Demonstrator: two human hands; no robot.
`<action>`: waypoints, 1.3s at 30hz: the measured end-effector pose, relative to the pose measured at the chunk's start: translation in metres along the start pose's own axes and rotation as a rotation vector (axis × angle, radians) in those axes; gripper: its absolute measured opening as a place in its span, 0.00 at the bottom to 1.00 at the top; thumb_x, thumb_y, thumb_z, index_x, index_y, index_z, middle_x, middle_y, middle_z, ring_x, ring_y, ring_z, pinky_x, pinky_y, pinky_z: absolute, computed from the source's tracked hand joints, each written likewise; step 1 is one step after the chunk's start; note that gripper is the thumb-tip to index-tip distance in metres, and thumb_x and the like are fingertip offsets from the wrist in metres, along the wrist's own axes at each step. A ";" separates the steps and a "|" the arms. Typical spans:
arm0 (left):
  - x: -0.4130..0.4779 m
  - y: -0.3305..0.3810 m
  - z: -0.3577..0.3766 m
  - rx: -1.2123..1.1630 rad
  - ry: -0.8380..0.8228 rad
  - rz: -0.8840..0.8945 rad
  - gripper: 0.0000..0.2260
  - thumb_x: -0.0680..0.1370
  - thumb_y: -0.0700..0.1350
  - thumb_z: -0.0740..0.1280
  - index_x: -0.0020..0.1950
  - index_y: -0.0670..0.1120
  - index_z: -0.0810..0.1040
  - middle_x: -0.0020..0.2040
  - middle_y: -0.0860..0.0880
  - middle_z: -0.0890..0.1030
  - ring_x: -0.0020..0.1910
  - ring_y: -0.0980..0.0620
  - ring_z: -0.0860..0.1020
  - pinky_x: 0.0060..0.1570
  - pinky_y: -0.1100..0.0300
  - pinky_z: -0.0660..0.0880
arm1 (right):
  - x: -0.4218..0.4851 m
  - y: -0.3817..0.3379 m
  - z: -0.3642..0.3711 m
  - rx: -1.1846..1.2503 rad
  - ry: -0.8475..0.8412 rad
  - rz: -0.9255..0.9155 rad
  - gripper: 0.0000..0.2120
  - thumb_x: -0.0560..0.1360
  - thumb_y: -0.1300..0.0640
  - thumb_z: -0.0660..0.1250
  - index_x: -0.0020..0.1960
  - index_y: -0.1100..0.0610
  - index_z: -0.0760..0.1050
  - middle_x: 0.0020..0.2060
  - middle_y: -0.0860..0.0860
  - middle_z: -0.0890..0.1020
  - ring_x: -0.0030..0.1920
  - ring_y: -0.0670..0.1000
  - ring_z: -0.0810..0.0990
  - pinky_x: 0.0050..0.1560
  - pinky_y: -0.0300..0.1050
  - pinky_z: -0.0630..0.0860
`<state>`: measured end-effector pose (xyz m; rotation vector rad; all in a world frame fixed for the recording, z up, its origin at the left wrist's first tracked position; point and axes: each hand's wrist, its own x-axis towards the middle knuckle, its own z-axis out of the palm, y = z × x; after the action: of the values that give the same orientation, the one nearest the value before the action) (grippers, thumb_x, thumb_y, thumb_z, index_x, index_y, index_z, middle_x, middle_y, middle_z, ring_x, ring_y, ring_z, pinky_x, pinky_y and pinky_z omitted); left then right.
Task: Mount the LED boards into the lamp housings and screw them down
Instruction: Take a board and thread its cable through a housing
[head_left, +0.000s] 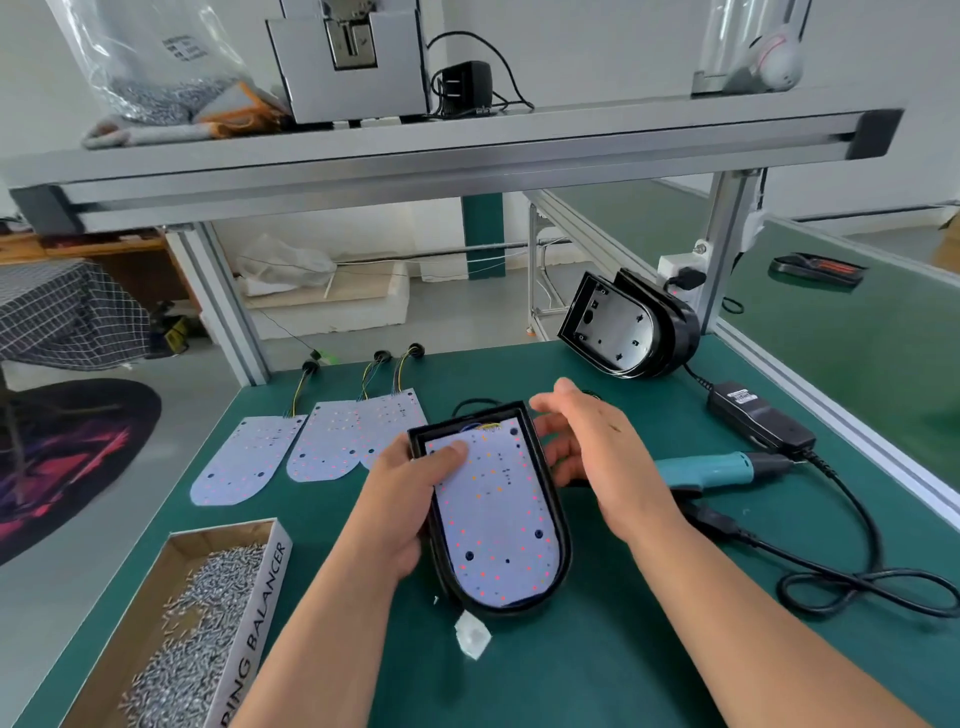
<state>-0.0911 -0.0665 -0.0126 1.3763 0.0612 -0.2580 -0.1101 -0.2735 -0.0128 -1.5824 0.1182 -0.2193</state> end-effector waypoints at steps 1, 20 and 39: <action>0.000 -0.002 0.001 0.056 -0.001 0.002 0.07 0.82 0.35 0.70 0.59 0.40 0.84 0.53 0.40 0.89 0.48 0.43 0.89 0.43 0.51 0.86 | 0.001 0.002 -0.002 -0.124 -0.005 -0.022 0.22 0.79 0.33 0.62 0.55 0.49 0.84 0.47 0.48 0.87 0.41 0.49 0.83 0.40 0.44 0.78; -0.003 0.020 -0.039 0.835 0.021 0.034 0.08 0.85 0.50 0.63 0.52 0.52 0.82 0.44 0.45 0.84 0.30 0.52 0.80 0.34 0.54 0.81 | -0.006 -0.003 0.002 -1.081 -0.047 -0.281 0.05 0.84 0.58 0.59 0.49 0.53 0.72 0.39 0.51 0.72 0.45 0.60 0.74 0.41 0.53 0.67; -0.063 0.004 -0.039 1.485 -0.131 0.063 0.03 0.75 0.48 0.71 0.42 0.54 0.81 0.36 0.58 0.82 0.36 0.59 0.79 0.36 0.62 0.74 | -0.009 0.003 0.000 -1.207 -0.083 -0.427 0.15 0.82 0.59 0.62 0.66 0.56 0.79 0.57 0.53 0.79 0.54 0.59 0.75 0.57 0.54 0.74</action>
<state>-0.1473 -0.0184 -0.0039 2.8191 -0.3559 -0.3526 -0.1184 -0.2719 -0.0168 -2.8142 -0.2038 -0.4623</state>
